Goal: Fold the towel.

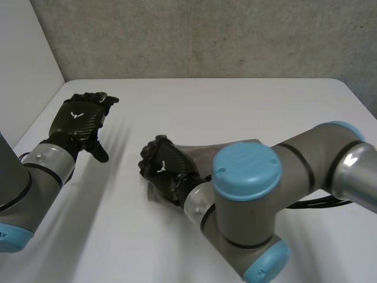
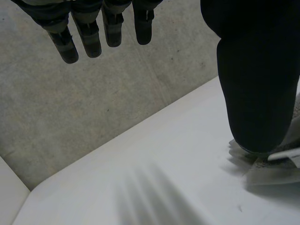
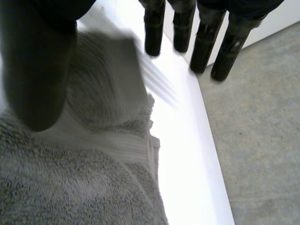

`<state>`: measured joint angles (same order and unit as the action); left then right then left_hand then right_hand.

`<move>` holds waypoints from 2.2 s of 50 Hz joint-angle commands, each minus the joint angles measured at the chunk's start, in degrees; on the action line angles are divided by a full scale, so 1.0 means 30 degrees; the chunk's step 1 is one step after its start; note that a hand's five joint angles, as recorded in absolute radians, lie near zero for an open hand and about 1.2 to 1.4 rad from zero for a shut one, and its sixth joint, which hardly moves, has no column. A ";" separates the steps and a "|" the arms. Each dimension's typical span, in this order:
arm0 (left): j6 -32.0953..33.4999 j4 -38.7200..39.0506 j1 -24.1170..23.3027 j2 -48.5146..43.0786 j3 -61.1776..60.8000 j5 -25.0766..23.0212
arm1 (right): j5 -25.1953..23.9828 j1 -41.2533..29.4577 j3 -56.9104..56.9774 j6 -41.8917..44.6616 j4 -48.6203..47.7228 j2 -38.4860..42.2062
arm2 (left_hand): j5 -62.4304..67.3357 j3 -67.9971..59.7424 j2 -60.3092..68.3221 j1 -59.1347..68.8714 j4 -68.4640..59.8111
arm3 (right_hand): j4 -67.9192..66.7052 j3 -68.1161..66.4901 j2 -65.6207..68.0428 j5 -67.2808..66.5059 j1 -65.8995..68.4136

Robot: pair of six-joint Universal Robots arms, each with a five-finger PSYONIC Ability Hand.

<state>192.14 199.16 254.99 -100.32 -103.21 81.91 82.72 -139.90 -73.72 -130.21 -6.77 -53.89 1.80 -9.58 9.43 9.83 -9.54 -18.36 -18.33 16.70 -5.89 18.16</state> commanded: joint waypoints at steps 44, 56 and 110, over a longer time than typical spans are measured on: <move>-0.0004 -0.0029 -0.0330 -0.0162 -0.0109 0.0030 | 0.0082 0.5482 -0.4821 -0.1743 -0.2288 -0.3780 | -0.0600 -0.0141 0.0190 0.0056 -0.0155 | -2.0548 -2.0555 2.1100 -2.1369 2.0615; 0.0025 -0.0029 -0.0388 -0.0074 -0.0402 -0.0028 | 0.1139 0.6116 -0.6482 -0.5346 -0.1143 -0.4215 | -0.0600 -0.0141 0.0190 0.0056 -0.0155 | 0.0347 0.0339 0.0206 -0.0475 -0.0280; -0.3812 -0.0234 -0.0623 0.0541 0.0242 0.0030 | -0.3286 1.1424 -0.9539 -0.7983 -0.2611 -0.5444 | -0.0600 -0.0141 0.0190 0.0056 -0.0155 | -2.0548 -2.0555 2.1100 -2.1369 2.0615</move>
<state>180.89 198.54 253.18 -98.82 -102.97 81.92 72.31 -103.72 -108.85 -154.14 -16.37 -69.54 1.80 -9.61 9.43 9.83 -9.54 -76.79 -76.51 76.32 -66.23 71.79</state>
